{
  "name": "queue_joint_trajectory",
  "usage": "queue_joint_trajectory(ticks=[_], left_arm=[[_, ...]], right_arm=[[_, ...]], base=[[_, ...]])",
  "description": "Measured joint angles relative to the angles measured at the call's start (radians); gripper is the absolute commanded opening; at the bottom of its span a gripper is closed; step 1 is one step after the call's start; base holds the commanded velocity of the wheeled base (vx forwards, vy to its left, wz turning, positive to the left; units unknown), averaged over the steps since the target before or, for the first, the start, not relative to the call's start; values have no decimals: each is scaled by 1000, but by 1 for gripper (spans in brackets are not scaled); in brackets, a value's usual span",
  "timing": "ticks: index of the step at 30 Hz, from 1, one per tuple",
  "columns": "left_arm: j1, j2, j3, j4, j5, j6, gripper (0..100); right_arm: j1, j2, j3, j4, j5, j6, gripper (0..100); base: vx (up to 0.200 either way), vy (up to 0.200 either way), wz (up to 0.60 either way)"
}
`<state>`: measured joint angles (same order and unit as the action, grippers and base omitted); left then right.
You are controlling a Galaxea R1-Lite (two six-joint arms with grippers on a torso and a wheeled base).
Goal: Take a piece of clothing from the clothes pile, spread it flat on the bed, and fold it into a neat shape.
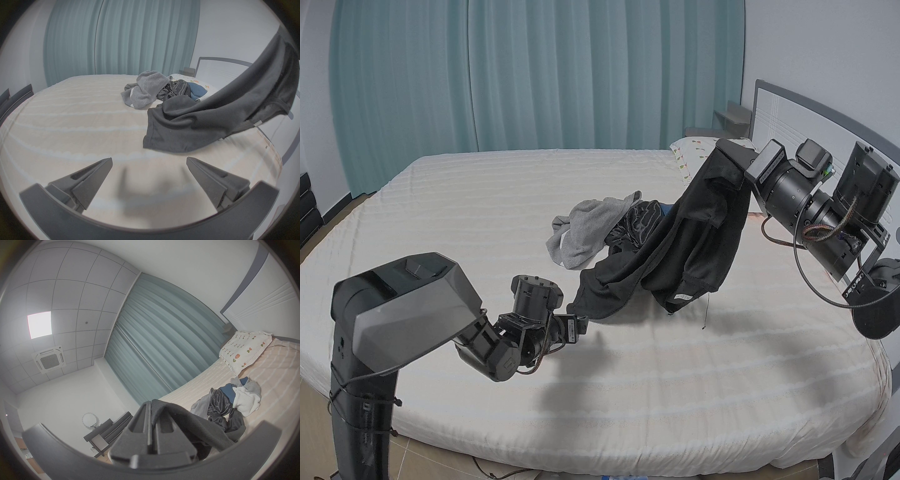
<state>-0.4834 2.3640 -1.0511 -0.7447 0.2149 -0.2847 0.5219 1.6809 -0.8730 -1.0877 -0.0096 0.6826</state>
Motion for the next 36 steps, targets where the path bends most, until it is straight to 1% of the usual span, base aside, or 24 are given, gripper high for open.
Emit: queue_joint_trajectory(ticks=[12,15,19,20,27,30,36], left_arm=[[3,159,-291,146,11,-27,100],[2,187,-344,203,12,-33,100],[0,219,-405,228,14,-41,100],[0,226,-417,230,15,-43,0],[3,274,-513,235,77,-49,0],[3,286,-527,236,81,-55,0],[2,284,-523,241,84,-109,0]], right_arm=[[-7,-8,10,0,-5,-1,0],[-13,-8,11,0,-5,-1,0],[-21,-6,11,0,-4,-1,0],[-22,-6,11,0,-4,-1,0],[-26,1,13,-1,-4,-1,0],[-28,3,13,-1,-4,-1,0],[-41,20,13,-1,6,-3,0]], base=[[0,0,0],[0,0,0],[0,0,0],[0,0,0],[0,0,0],[0,0,0],[0,0,0]])
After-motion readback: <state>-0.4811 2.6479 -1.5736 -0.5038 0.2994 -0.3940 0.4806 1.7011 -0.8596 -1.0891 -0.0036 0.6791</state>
